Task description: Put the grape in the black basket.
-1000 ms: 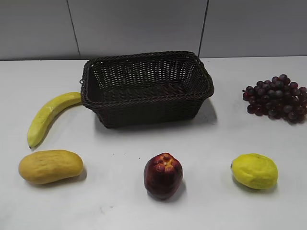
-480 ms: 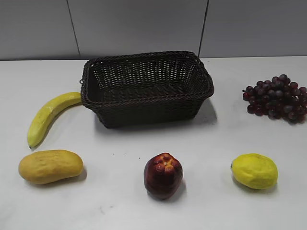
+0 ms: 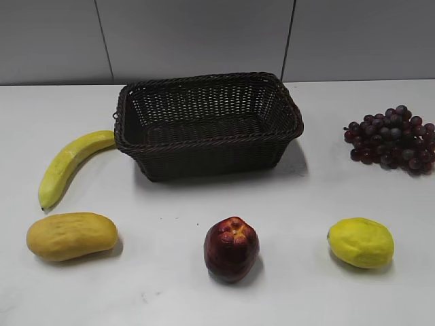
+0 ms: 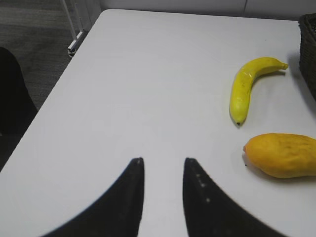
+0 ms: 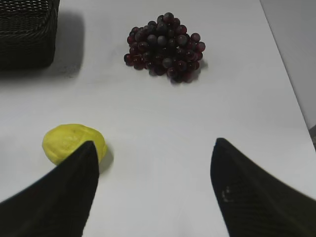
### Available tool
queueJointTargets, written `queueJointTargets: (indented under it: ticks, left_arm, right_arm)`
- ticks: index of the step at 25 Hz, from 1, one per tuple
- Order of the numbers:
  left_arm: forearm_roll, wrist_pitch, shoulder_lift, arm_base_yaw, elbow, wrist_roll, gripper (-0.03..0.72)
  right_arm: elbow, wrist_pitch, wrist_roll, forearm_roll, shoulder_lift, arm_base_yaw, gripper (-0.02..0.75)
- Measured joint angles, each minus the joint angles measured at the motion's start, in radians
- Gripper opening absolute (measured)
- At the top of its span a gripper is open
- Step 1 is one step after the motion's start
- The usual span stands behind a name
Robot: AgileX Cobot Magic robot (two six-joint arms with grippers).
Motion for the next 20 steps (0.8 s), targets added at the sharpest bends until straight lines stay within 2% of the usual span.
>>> queueJointTargets:
  ticks: [7, 12, 20]
  left_arm:
    - [0.0, 0.0, 0.0, 0.0, 0.0, 0.0, 0.217]
    - [0.0, 0.0, 0.0, 0.0, 0.0, 0.0, 0.217]
    - [0.0, 0.0, 0.0, 0.0, 0.0, 0.0, 0.217]
  right_arm:
    - [-0.148, -0.022, 0.002, -0.01, 0.37, 0.0, 0.652]
    - [-0.315, -0.026, -0.002, -0.025, 0.716, 0.0, 0.658]
    - [-0.7, -0.004, -0.029, -0.035, 1.211, 0.0, 0.657]
